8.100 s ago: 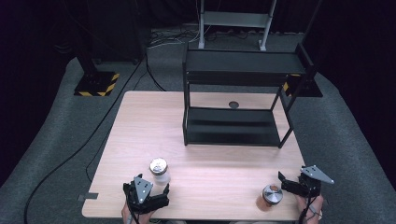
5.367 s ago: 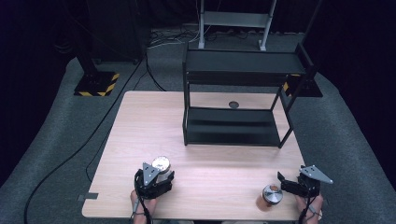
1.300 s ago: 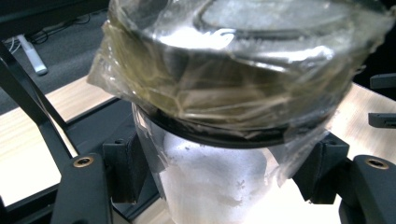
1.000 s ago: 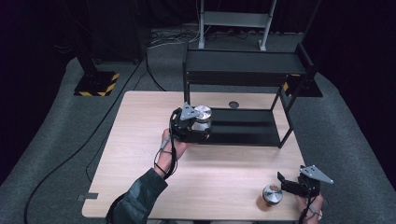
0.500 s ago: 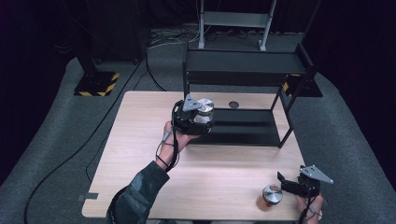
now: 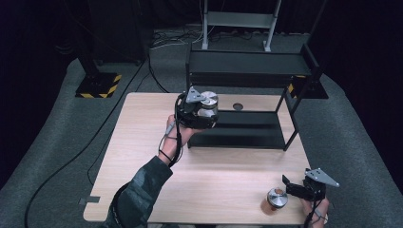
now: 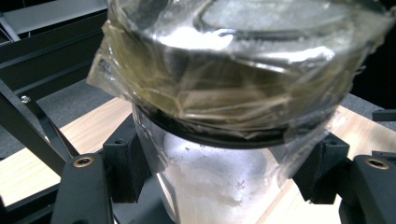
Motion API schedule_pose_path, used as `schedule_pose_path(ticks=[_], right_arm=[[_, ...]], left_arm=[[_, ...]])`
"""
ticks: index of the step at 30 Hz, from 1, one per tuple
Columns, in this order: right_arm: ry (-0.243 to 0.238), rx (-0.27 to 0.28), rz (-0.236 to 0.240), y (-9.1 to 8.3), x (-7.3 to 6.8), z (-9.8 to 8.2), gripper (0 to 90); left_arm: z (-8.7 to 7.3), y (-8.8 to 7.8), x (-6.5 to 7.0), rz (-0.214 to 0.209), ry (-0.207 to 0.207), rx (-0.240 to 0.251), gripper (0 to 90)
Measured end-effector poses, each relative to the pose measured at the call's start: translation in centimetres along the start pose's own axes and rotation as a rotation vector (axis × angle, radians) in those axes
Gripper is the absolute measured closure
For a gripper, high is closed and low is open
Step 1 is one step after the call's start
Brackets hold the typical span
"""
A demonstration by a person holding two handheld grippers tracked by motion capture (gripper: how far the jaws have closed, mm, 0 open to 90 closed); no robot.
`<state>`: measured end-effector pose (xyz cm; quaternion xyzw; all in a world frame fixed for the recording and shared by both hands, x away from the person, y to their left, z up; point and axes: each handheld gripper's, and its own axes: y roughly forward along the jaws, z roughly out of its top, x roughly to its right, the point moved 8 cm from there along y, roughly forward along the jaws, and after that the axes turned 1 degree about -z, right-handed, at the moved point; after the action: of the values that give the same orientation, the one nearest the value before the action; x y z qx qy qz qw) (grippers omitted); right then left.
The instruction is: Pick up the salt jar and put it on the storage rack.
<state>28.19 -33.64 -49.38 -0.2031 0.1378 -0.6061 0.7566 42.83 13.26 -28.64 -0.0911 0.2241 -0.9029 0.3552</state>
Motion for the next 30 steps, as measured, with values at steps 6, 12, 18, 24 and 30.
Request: schedule_pose_path(ticks=[6,12,18,24,30], right_arm=[[-0.003,-0.003,0.002,0.0,0.0,0.0,0.2],[-0.002,-0.002,0.001,0.0,0.0,0.0,0.2],[-0.001,-0.002,0.001,0.0,0.0,0.0,0.2],[-0.001,-0.001,0.001,0.0,0.0,0.0,0.1],[-0.001,0.0,0.001,0.0,0.0,0.0,0.1]], left_arm=[[0.9,-0.1,-0.3,-0.001,0.001,0.003,30.9],[1.8,-0.2,-0.4,0.003,0.011,0.001,30.9],[2.5,-0.2,-0.6,0.003,0.011,0.001,30.9],[3.1,-0.2,-0.8,0.003,0.01,0.002,30.9],[3.6,-0.3,-1.1,0.01,0.008,-0.003,30.9]])
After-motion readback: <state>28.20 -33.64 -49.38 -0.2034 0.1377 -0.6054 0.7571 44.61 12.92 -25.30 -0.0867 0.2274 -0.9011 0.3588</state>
